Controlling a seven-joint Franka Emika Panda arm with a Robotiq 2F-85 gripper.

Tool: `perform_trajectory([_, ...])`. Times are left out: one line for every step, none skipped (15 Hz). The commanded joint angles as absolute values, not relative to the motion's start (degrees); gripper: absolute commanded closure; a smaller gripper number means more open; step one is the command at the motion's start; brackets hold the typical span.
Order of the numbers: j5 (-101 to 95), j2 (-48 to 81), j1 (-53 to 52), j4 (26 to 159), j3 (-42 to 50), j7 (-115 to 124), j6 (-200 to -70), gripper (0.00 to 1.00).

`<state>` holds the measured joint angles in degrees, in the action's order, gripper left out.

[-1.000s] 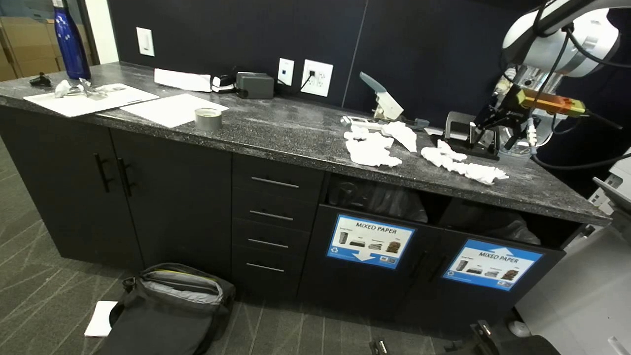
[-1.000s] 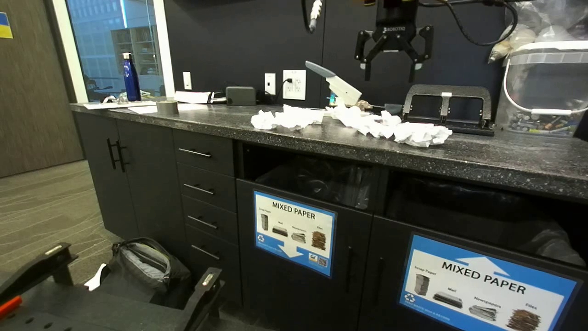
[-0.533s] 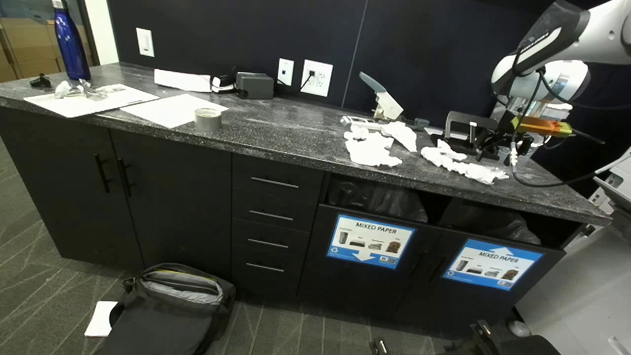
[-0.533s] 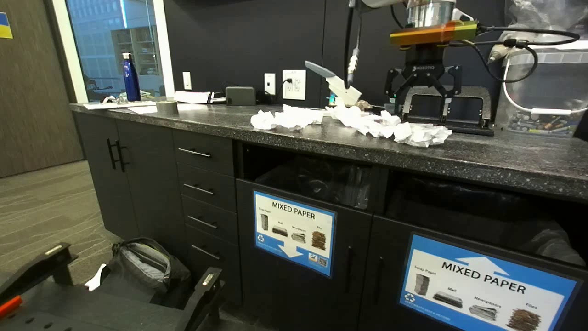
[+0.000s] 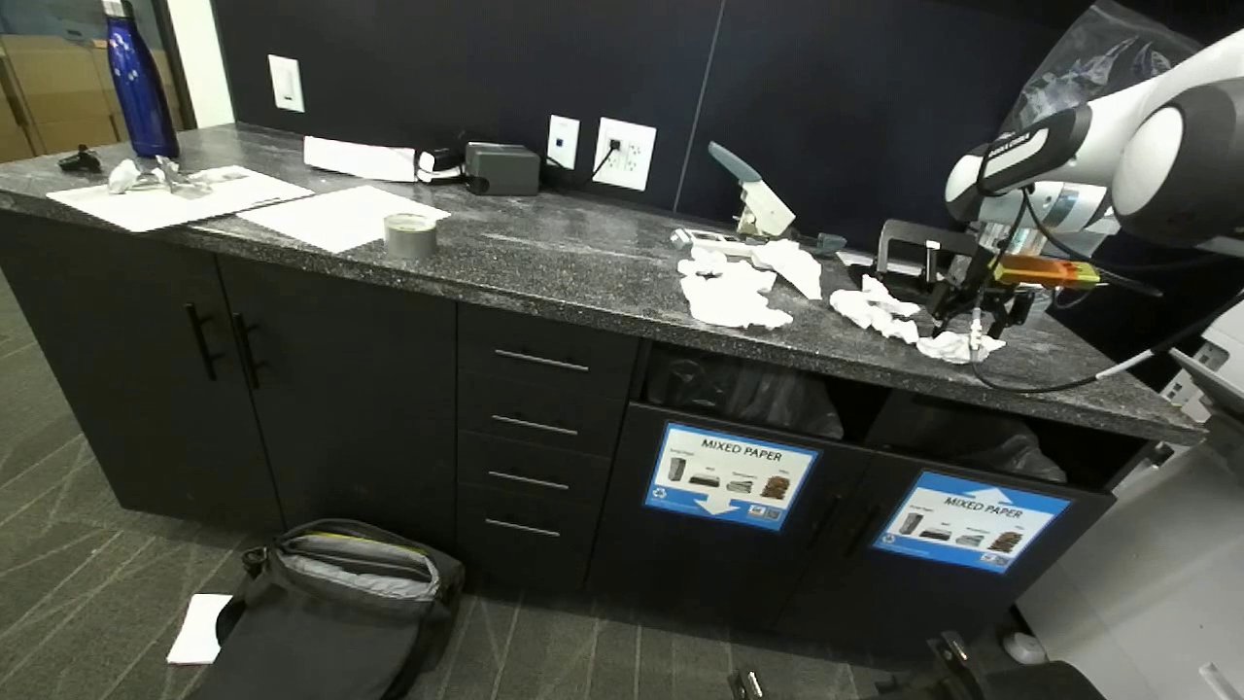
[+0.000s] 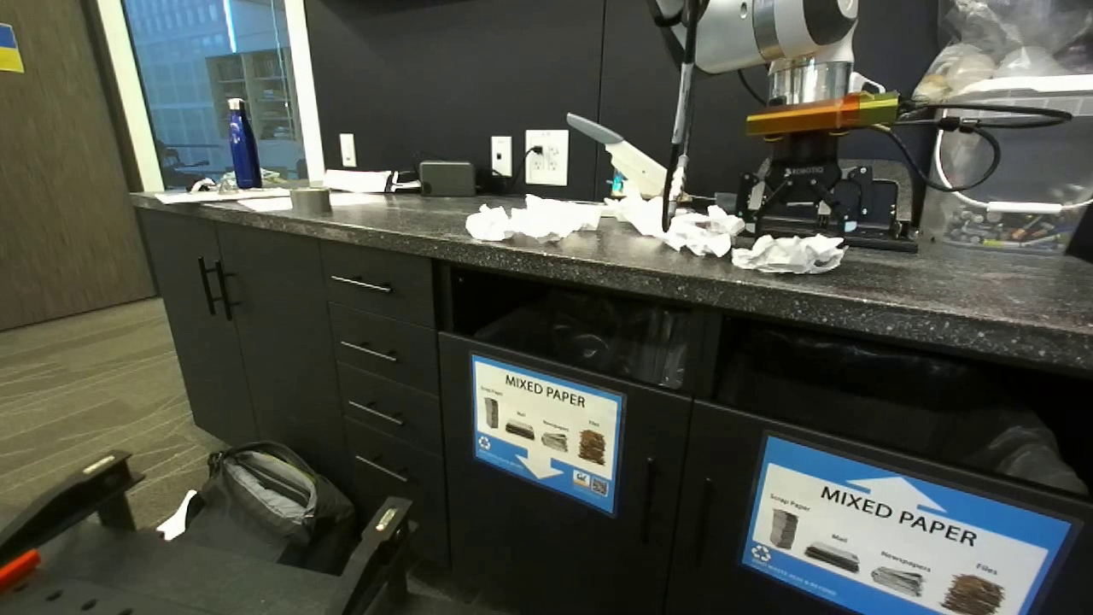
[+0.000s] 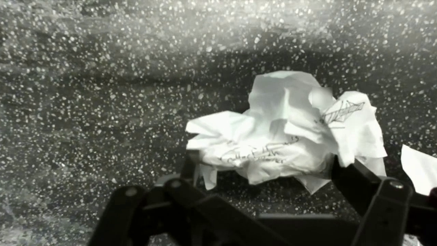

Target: Put all the white pieces of paper in the left bin

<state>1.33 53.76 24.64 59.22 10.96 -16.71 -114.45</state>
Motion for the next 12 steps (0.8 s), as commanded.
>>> perform_trajectory([0.4, 58.9, 25.8, 49.2, 10.0, -15.4, -111.7, 0.0])
perform_trajectory([1.0, 59.1, 25.9, 47.9, 9.6, -14.6, -113.6, 0.0])
perform_trajectory([0.9, 59.7, 25.8, 46.5, 9.5, -14.1, -114.4, 0.0])
perform_trajectory([1.9, 59.4, 25.0, 46.3, 10.4, -13.5, -116.2, 0.0])
perform_trajectory([1.7, 59.3, 24.7, 45.8, 10.6, -12.3, -116.8, 0.0])
perform_trajectory([1.7, 58.9, 24.3, 45.5, 10.8, -10.8, -117.3, 0.0])
perform_trajectory([1.8, 58.7, 24.0, 45.3, 10.9, -9.4, -117.8, 0.0])
perform_trajectory([1.7, 58.5, 23.7, 45.1, 11.2, -7.3, -117.4, 0.0])
perform_trajectory([1.4, 58.8, 23.6, 44.4, 11.3, -6.3, -116.9, 0.0])
perform_trajectory([1.3, 58.4, 23.2, 44.7, 11.4, -4.6, -116.0, 0.0])
perform_trajectory([1.1, 58.4, 23.2, 44.6, 11.4, -4.3, -115.1, 0.0])
perform_trajectory([0.9, 58.5, 23.1, 44.4, 11.6, -3.3, -114.3, 0.0])
